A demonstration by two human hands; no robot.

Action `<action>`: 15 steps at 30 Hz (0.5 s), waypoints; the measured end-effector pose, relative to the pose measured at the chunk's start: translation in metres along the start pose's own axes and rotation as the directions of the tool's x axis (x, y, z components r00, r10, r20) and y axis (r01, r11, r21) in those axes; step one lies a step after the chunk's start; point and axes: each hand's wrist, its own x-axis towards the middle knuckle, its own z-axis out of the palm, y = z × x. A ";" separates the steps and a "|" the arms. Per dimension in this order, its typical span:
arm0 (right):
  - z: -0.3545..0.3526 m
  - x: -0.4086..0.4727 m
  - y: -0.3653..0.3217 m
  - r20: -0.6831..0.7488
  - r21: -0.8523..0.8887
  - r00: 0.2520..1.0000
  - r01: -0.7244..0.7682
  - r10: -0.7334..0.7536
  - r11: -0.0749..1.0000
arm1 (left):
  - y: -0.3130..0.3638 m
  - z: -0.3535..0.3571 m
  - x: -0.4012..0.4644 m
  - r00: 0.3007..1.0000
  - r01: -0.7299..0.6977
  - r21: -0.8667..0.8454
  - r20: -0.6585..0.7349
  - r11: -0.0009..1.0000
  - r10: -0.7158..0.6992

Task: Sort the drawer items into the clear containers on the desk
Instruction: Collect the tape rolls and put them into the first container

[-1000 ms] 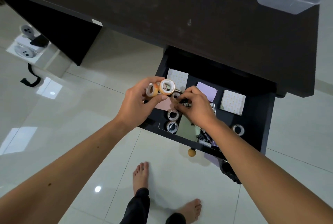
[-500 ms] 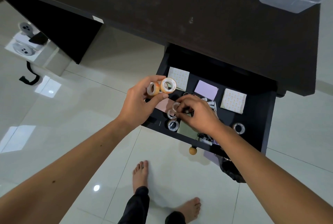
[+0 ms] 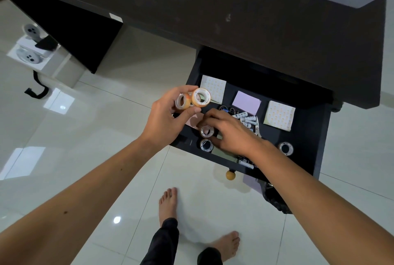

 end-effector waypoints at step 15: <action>-0.009 -0.005 -0.002 0.030 -0.021 0.999 -0.025 0.026 0.999 | 0.004 0.002 -0.002 1.000 0.003 -0.007 -0.017 1.000 -0.003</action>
